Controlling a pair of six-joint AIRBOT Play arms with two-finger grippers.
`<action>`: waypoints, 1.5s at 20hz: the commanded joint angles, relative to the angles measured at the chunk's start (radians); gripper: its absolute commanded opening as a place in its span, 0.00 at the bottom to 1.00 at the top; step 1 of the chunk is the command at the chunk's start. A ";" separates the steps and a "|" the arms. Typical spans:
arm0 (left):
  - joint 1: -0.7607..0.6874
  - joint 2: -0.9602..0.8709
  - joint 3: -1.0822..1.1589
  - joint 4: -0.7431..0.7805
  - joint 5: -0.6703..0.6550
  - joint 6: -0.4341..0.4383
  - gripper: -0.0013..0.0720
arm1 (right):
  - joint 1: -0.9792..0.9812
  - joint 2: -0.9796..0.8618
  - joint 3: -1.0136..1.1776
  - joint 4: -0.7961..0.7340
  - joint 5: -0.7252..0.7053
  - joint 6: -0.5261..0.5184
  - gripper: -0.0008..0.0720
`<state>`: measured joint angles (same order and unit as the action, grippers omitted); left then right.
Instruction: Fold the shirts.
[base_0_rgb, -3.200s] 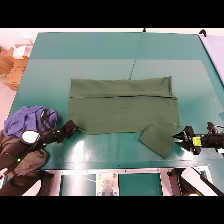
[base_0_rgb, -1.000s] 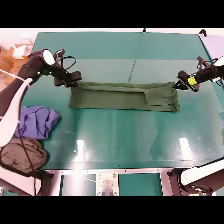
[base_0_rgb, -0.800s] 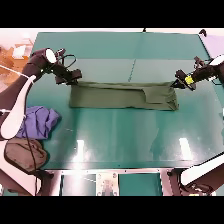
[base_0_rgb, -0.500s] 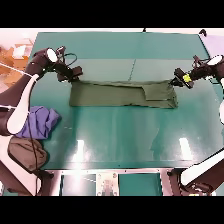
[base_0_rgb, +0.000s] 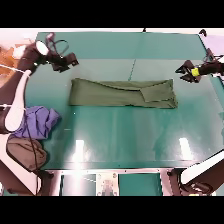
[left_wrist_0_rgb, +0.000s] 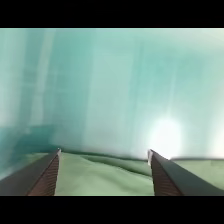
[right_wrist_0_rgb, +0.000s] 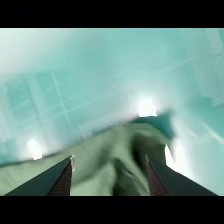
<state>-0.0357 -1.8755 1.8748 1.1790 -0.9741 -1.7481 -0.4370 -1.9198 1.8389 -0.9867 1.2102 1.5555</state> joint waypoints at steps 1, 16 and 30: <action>0.087 -0.001 0.053 -0.028 -0.166 -0.035 0.85 | -0.084 -0.021 0.006 0.004 0.166 -0.133 0.82; 0.093 -0.001 0.053 -0.330 -0.283 0.055 0.05 | -0.023 -0.277 0.050 0.200 0.401 -0.386 0.56; -0.269 -0.064 0.053 -0.301 -0.056 0.185 0.05 | 0.080 -0.100 0.180 0.179 0.440 -0.354 0.03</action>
<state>-0.1669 -1.9026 1.9274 0.8650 -1.1534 -1.6112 -0.3882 -2.0823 2.0068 -0.8082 1.6333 1.1851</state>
